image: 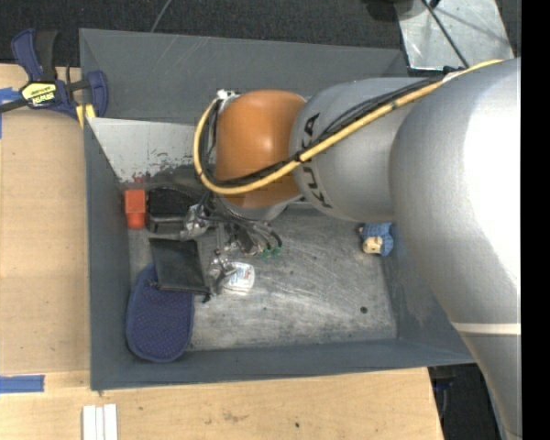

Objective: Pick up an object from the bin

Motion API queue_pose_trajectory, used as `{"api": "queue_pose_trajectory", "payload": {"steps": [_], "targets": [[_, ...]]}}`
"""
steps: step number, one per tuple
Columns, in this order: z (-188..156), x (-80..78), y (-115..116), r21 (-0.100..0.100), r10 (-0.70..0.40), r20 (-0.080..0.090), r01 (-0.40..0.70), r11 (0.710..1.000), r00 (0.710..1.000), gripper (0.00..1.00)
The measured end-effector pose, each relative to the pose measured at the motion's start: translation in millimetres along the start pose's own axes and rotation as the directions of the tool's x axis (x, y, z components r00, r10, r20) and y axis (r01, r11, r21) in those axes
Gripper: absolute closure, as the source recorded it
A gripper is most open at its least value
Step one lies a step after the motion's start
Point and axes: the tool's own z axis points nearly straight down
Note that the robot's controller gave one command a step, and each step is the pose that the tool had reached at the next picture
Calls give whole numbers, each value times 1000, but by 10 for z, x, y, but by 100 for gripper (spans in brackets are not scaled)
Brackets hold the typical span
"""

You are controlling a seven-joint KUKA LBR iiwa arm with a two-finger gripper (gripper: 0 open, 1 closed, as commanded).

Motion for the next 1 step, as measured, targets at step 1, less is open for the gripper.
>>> {"api": "queue_pose_trajectory", "payload": {"steps": [1], "targets": [[42, -149, 167, 6, 255, -46, -255, 967, 966, 0]]}}
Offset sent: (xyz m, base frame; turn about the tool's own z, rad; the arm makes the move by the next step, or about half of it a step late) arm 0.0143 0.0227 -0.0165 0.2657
